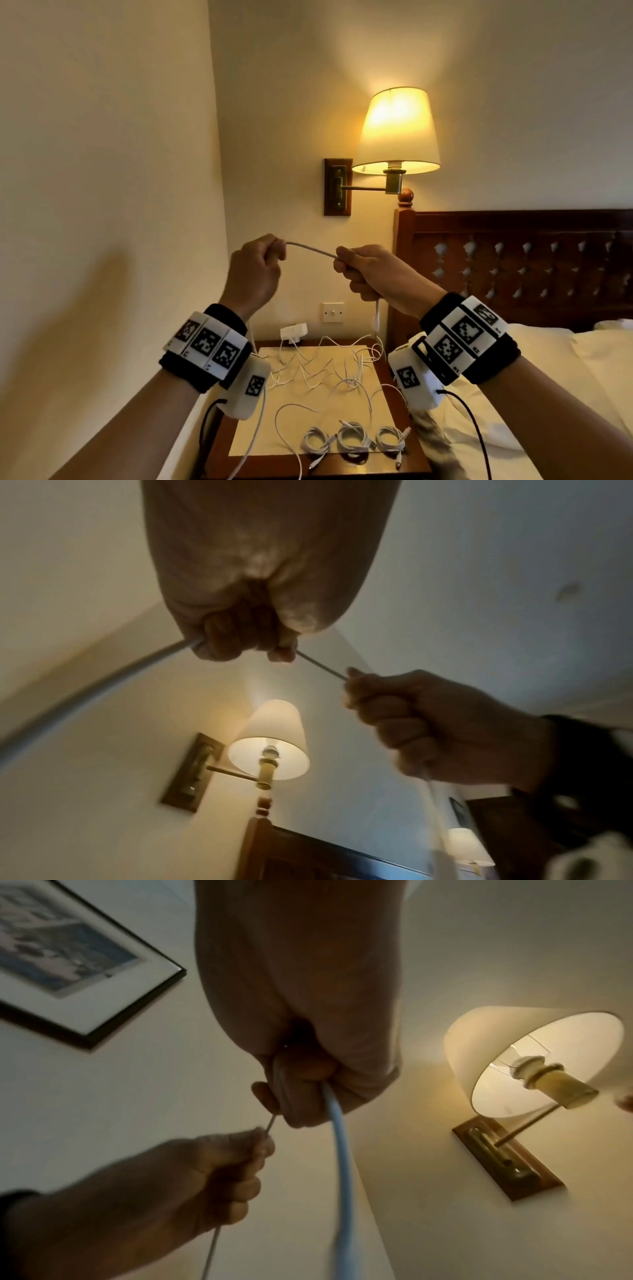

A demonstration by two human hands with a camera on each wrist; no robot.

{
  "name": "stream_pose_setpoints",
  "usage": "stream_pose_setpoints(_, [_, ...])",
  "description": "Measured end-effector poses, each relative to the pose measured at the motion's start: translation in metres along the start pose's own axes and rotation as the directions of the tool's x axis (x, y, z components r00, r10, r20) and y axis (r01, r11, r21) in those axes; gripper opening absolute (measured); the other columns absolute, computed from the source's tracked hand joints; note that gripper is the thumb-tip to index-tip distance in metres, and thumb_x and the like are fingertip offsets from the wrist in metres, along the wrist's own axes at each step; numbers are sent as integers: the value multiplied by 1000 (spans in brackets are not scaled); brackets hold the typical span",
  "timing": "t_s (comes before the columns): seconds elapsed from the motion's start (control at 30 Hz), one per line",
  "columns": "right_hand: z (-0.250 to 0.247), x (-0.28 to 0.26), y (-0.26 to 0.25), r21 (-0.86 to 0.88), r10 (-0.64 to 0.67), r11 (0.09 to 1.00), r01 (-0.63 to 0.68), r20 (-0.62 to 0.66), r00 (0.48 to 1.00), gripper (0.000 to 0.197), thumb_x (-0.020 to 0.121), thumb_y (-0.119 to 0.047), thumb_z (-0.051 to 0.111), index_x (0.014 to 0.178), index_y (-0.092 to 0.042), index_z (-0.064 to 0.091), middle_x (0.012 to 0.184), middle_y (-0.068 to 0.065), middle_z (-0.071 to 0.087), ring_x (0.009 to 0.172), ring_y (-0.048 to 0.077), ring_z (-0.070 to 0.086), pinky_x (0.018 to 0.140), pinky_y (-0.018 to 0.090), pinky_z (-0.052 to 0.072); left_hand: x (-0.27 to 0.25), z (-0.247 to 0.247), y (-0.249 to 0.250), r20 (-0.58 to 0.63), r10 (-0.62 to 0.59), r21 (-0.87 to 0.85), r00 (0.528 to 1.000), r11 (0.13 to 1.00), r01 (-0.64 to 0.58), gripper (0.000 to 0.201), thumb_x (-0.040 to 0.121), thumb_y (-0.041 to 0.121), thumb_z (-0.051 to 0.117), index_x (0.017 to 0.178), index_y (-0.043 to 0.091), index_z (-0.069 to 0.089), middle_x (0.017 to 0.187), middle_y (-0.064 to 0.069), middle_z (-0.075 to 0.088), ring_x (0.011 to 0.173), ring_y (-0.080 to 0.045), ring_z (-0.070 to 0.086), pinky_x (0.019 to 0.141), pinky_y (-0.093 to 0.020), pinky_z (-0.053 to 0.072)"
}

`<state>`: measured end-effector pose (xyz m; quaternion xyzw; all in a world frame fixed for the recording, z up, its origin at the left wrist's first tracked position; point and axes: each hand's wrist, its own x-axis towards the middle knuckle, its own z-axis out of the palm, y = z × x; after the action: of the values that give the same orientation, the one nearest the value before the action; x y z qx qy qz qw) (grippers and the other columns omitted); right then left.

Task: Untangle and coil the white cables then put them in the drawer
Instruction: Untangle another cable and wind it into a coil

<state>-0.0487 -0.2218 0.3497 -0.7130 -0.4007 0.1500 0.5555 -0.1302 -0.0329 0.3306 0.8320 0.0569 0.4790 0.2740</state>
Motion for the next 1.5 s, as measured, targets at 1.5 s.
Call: stream_pose_setpoints(1.5, [5,-11,1,634,-16,770,-71,131,991,30,105,-22,34,88,-9,56,65,2,53,57,11,51,57,21,49,5,17,19,142,252,-122,957,964,-236,34,100,35,45,66,29,48,52,10,44,49,-4,44,50,-13,34])
